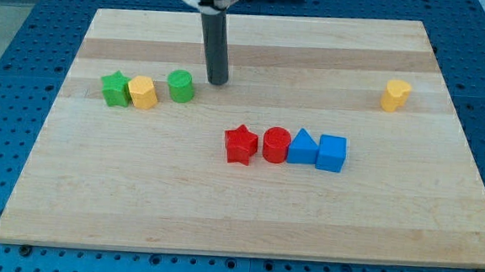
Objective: Push the green circle slightly down
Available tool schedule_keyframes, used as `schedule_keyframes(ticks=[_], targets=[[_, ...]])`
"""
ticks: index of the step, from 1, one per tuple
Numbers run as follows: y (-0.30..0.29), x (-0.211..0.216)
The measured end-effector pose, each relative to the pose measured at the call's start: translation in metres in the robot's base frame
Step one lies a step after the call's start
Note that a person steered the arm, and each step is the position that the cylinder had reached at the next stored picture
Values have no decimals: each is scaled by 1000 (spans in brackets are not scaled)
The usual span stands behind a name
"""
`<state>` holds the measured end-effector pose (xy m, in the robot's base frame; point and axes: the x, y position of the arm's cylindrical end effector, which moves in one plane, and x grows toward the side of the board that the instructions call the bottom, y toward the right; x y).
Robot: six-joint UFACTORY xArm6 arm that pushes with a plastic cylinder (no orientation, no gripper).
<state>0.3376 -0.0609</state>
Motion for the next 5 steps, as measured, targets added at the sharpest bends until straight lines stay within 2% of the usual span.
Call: schedule_keyframes(ticks=[1,2,5], targets=[[-37,-15],[-73,-7],[-75,12]])
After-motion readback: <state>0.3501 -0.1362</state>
